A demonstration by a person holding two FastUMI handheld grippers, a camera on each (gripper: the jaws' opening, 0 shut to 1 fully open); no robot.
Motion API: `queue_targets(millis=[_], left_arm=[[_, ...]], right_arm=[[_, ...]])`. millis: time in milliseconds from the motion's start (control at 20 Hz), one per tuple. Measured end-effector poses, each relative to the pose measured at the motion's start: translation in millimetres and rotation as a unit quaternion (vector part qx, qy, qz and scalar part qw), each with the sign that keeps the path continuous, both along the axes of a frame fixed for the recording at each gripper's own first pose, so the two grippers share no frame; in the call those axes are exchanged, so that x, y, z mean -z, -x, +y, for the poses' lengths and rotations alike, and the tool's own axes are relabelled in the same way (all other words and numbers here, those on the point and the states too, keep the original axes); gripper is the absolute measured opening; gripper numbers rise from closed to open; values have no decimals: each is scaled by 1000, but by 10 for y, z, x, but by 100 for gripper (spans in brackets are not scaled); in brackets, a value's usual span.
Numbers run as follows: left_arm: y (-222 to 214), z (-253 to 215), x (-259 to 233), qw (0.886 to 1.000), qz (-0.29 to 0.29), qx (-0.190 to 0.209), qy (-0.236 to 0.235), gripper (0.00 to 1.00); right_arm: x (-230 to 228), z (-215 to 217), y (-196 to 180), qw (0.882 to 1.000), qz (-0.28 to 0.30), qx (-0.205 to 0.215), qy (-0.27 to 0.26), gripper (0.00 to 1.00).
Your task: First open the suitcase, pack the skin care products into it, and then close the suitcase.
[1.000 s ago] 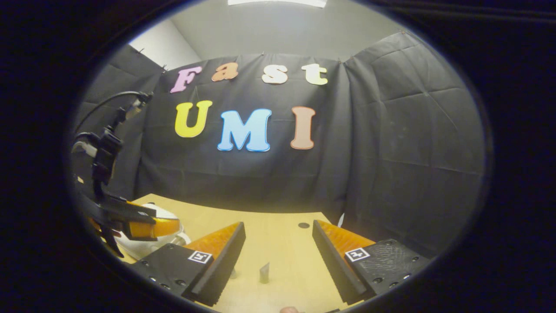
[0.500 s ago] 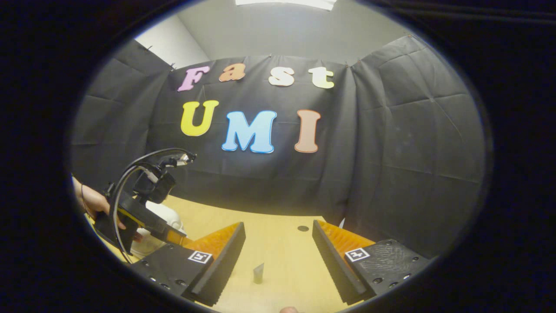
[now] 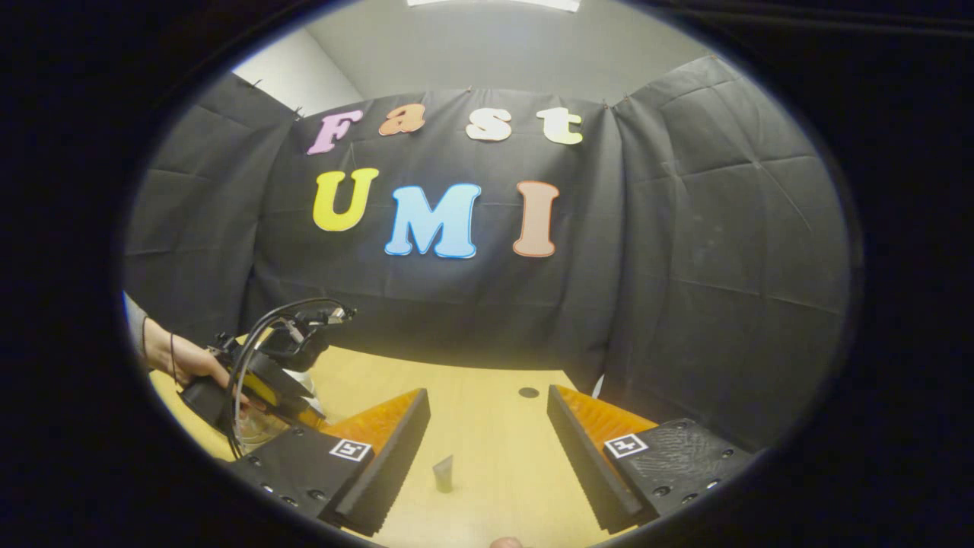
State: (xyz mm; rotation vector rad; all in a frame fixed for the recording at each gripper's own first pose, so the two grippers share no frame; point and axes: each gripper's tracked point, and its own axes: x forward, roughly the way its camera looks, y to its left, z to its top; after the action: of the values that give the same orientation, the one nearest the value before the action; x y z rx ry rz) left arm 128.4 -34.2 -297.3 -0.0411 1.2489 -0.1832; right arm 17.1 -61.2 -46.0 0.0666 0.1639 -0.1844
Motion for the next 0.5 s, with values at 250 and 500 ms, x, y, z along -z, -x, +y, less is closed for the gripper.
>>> queue_targets(millis=[250, 500], left_arm=[[15, -31, -43, 1000, 15, 16, 5, 21], [-4, -70, -273, 999, 2, 30, 22, 14]], right_arm=[[27, 2, 12, 1000, 2, -8, 1, 95], [-109, 84, -13, 999, -18, -32, 18, 95]])
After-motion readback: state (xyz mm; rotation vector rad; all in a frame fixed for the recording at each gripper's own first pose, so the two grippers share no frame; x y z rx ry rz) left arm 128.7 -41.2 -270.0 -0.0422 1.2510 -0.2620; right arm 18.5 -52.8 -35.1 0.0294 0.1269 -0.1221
